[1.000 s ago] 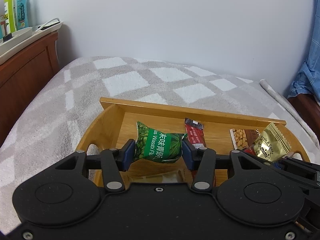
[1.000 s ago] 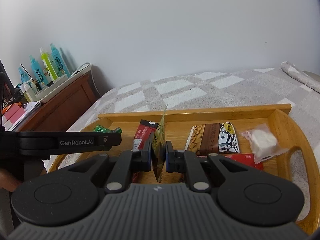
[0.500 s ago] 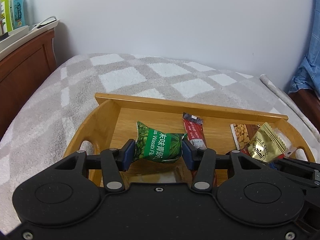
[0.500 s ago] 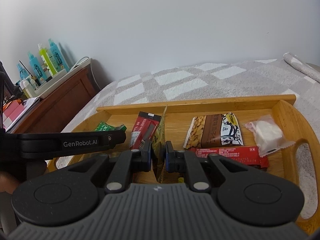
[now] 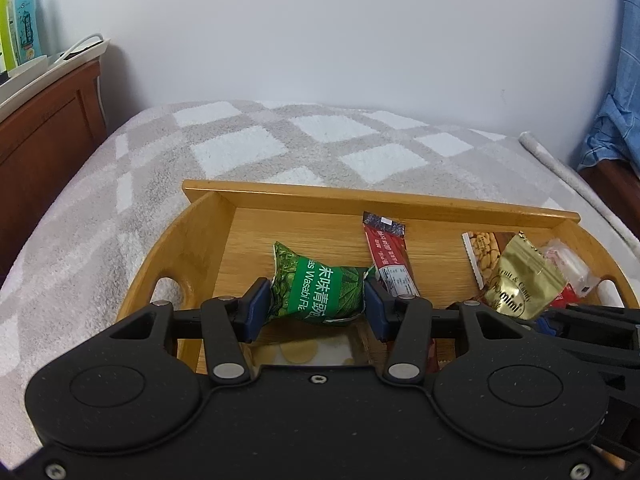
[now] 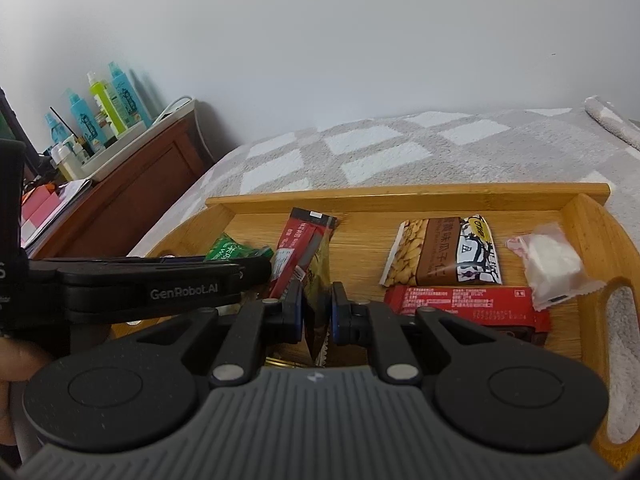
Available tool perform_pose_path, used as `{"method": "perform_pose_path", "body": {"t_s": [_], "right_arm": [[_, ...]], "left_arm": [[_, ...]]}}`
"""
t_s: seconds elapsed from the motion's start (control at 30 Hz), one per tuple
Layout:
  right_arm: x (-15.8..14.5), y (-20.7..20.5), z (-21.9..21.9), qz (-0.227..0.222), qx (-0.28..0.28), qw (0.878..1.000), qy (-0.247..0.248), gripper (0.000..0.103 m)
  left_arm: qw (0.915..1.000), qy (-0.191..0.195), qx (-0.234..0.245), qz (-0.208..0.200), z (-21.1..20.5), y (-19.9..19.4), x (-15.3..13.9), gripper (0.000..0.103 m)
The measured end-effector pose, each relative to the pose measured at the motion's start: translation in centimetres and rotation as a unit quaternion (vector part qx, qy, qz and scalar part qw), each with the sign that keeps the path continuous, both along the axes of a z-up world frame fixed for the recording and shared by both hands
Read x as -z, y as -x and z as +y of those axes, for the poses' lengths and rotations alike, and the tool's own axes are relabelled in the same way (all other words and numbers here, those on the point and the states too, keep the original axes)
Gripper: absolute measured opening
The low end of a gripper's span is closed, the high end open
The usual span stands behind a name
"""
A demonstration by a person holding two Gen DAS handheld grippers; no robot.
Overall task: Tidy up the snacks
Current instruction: 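Lower the green pack and gold bar into the tray and open both tools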
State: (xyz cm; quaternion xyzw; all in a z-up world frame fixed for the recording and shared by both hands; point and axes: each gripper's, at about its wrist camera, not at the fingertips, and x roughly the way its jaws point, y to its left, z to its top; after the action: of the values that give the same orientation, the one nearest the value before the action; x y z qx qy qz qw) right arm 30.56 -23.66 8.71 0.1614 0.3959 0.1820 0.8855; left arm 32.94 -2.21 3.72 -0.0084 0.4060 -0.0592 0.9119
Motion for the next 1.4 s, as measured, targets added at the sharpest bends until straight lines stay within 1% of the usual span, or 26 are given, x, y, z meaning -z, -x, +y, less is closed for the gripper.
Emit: {"method": "perform_pose_path", "body": {"t_s": [0.23,0.33,0.4,0.43,0.5,0.53,0.6,0.63,0.7,0.83,0.93,1.07,1.4], "right_arm": [[0.4,-0.2,-0.2,0.013,-0.004,1.0,-0.01,0.018],[0.4,-0.3,-0.3,0.014,-0.006,1.0,-0.013,0.025],[0.5,-0.3,-0.4,0.015,-0.006,1.0,-0.017,0.026],[0.5,-0.3,-0.4,0.014,-0.006,1.0,-0.017,0.029],[0.5,-0.3,-0.4,0.014,-0.004,1.0,-0.018,0.041],[0.5,-0.3,-0.4,0.014,-0.004,1.0,-0.016,0.042],[0.4,-0.2,-0.4,0.012,-0.002,1.0,-0.016,0.051],[0.3,-0.1,-0.4,0.011,-0.001,1.0,-0.015,0.052],[0.2,0.0,-0.4,0.01,0.003,1.0,-0.008,0.058],[0.0,0.2,-0.6,0.009,0.007,1.0,-0.008,0.063],[-0.4,0.5,-0.6,0.001,0.009,1.0,0.004,0.067],[-0.9,0.8,-0.8,-0.007,0.013,1.0,0.005,0.077],[-1.3,1.4,-0.9,-0.018,0.018,1.0,0.015,0.081]], "left_arm": [[1.0,-0.001,0.005,-0.006,0.0,0.2,0.1,0.048],[1.0,0.0,0.005,-0.009,0.1,0.3,0.1,0.049],[0.9999,-0.001,0.006,-0.01,0.0,0.3,0.2,0.049],[0.9999,-0.002,0.006,-0.011,0.0,0.4,0.2,0.049],[0.9999,-0.003,0.007,-0.011,-0.1,0.4,0.2,0.05],[0.9999,-0.003,0.007,-0.011,-0.1,0.5,0.1,0.051],[0.9999,-0.003,0.01,-0.01,-0.1,0.5,0.1,0.051],[0.9999,-0.003,0.009,-0.01,-0.1,0.6,0.1,0.052],[0.9999,-0.003,0.007,-0.01,0.0,0.6,0.1,0.052],[1.0,-0.003,0.003,-0.006,0.1,0.7,0.0,0.054],[1.0,-0.001,-0.004,-0.004,0.2,0.9,-0.1,0.055],[0.9999,0.002,-0.01,0.001,0.4,1.0,-0.2,0.057],[0.9999,-0.001,-0.011,0.005,0.4,1.7,-0.4,0.061]]}}
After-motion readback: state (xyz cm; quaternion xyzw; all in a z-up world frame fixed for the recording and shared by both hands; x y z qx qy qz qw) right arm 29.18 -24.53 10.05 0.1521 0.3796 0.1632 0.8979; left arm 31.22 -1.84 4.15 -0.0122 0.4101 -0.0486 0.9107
